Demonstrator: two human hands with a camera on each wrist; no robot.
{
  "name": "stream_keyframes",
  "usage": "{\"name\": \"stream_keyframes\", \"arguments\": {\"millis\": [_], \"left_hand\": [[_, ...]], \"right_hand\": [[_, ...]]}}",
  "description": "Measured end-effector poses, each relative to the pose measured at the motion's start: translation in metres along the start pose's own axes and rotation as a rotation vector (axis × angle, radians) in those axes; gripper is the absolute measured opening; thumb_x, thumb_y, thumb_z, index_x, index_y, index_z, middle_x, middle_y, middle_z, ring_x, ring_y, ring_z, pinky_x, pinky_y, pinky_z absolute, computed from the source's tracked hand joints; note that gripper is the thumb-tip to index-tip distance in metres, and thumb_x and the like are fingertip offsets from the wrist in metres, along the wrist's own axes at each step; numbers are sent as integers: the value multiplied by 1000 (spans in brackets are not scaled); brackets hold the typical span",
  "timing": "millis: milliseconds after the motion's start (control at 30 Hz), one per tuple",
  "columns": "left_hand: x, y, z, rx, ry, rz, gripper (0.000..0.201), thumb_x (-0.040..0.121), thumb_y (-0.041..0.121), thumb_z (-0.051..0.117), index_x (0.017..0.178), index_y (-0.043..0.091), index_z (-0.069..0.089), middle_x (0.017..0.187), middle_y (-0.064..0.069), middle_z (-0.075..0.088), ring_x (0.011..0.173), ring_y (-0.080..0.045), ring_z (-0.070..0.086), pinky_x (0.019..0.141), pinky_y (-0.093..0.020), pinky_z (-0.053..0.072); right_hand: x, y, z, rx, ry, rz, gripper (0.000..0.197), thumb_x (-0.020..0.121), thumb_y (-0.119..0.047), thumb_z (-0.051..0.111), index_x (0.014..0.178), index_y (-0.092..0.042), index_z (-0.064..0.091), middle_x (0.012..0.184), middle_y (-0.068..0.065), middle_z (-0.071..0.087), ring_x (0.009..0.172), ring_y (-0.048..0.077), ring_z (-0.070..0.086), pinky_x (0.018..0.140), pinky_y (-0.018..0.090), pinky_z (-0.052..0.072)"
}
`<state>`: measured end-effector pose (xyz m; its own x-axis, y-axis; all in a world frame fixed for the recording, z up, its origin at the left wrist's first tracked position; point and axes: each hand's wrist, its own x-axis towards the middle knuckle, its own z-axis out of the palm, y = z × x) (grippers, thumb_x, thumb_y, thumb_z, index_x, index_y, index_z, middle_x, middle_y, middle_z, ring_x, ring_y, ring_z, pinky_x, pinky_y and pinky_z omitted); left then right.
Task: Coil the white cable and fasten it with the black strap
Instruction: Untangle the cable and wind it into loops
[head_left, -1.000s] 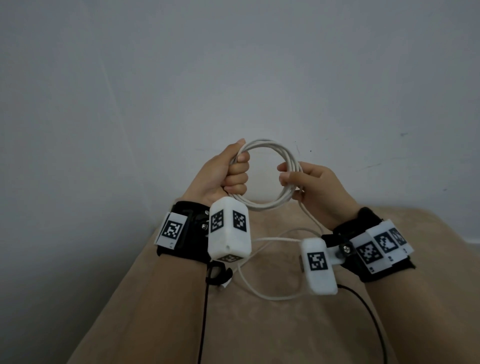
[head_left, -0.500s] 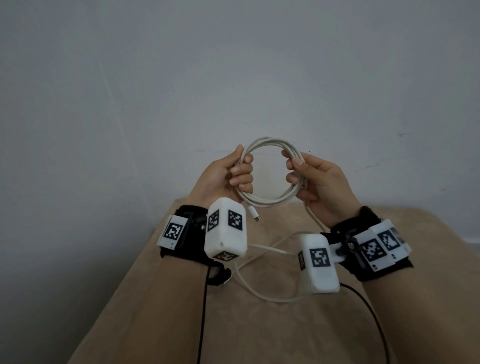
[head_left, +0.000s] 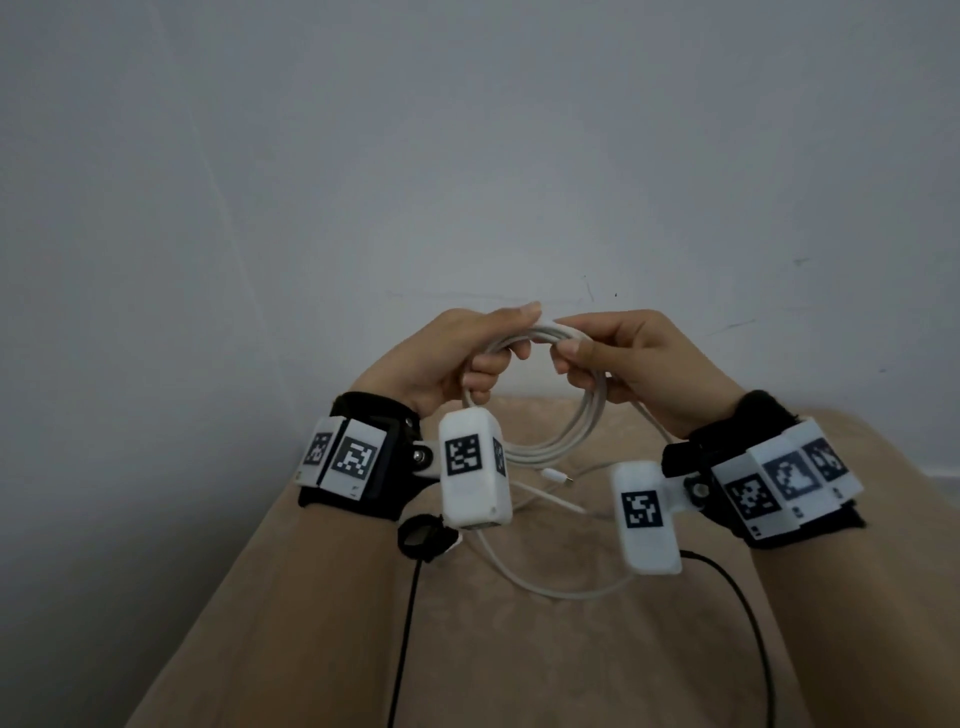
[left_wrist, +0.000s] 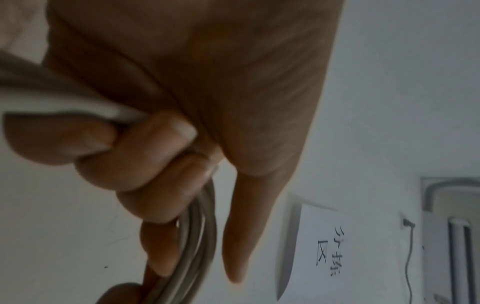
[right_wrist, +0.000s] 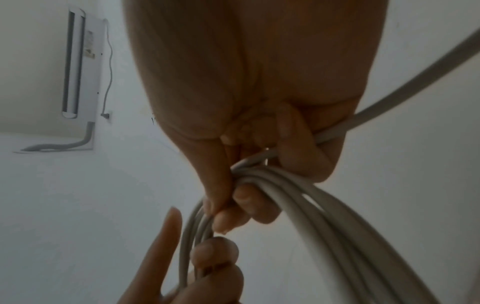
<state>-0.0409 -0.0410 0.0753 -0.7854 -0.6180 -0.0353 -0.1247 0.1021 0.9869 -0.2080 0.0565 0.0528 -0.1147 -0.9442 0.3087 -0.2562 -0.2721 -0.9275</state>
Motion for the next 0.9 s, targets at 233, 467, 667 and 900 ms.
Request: {"name": "stream_keyframes", "arguments": {"millis": [233, 467, 667, 900], "left_hand": [[3, -1, 8, 22, 58, 115, 38, 92, 37, 57, 62, 20, 43, 49, 9, 23, 39, -5, 15, 37, -17, 14], [3, -2, 5, -82, 112, 155, 45, 93, 37, 55, 57, 23, 34, 47, 10, 23, 37, -4, 15, 39, -19, 10], [6, -4, 1, -194, 163, 149, 45, 93, 38, 55, 59, 23, 30, 47, 11, 20, 37, -4, 13, 38, -18, 10], [6, -2, -1, -311, 188, 119, 45, 93, 44, 53, 60, 22, 31, 46, 11, 20, 36, -3, 14, 40, -18, 11]], "right_hand": [[1, -3, 2, -32, 56, -32, 16, 93, -12, 55, 100, -13, 70, 73, -3, 63, 54, 8, 48, 44, 17, 26], [-1, -3, -1, -91, 75, -28, 26, 84, -8, 67, 108, -19, 67, 65, -7, 68, 52, 3, 55, 43, 14, 32], [1, 3, -3, -140, 98, 30, 22, 86, -4, 64, 106, -11, 69, 63, -7, 63, 49, 0, 51, 44, 16, 33], [4, 6, -1, 113, 130, 10, 16, 90, -9, 60, 102, -9, 69, 65, -2, 63, 61, 7, 58, 52, 16, 40]]}}
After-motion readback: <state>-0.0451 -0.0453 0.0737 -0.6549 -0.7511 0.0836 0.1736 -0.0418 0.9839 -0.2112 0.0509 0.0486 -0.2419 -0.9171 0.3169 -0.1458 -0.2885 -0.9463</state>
